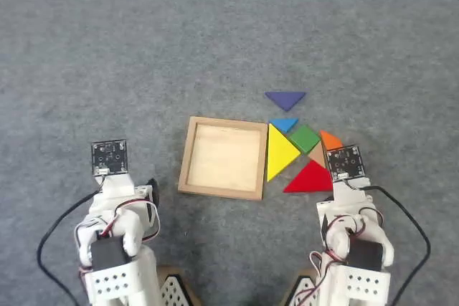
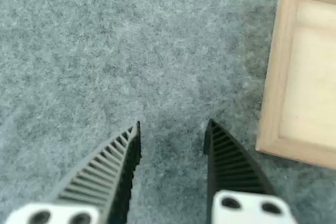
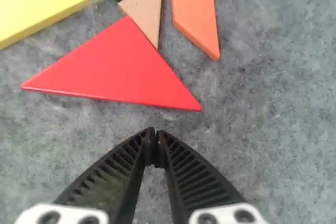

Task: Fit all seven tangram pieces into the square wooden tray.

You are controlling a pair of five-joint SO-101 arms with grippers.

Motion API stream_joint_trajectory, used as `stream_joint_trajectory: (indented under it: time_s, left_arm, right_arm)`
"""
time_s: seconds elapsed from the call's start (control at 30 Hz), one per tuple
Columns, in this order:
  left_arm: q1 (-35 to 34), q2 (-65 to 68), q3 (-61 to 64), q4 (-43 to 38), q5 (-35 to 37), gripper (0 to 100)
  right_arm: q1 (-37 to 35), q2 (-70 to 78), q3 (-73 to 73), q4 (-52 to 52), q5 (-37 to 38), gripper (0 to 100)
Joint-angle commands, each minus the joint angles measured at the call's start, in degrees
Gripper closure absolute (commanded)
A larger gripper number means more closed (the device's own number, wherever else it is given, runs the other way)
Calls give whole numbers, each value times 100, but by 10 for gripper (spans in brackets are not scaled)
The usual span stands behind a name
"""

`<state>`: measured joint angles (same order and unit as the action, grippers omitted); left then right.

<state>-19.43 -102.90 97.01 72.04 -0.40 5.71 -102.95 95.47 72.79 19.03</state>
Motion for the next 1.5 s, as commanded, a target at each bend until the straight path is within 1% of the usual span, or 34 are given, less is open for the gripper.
stream_joint_trajectory:
  time_s: [0.0, 1.47]
  left_arm:
    - [9, -114, -57, 18, -26, 814]
    - [9, -114, -57, 18, -26, 814]
  right_arm:
    - [-48, -101, 97, 57, -62, 986]
    - [-57, -101, 97, 66, -44, 986]
